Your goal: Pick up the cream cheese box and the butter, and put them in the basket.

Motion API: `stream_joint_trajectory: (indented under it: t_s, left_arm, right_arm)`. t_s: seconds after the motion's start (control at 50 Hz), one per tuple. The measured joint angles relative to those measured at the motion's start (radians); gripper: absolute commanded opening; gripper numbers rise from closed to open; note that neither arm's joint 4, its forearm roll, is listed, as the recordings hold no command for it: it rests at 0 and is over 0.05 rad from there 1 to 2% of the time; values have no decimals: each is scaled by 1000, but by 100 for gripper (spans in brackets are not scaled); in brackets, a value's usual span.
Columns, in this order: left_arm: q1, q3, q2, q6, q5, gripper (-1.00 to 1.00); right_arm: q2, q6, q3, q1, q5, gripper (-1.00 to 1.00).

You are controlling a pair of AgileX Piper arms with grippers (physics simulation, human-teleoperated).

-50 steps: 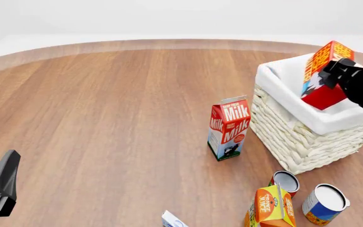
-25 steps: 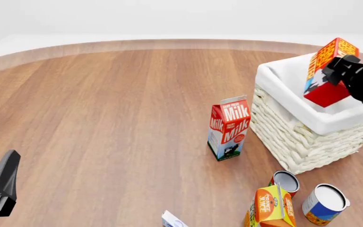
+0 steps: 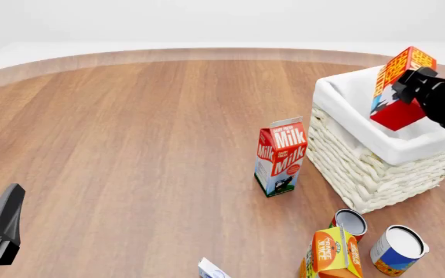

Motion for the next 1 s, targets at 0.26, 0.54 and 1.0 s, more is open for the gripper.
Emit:
stream_joint_trajectory:
  t_s: [0.26, 0.54, 1.0]
  left_arm:
    - [0, 0, 0, 0, 0, 100]
    - [0, 0, 0, 0, 0, 100]
    - [0, 0, 0, 0, 0, 100]
  right_arm:
    - [21, 5, 4, -2, -19, -100]
    - [42, 11, 2, -3, -35, -100]
    - [53, 30, -2, -6, -62, 100]
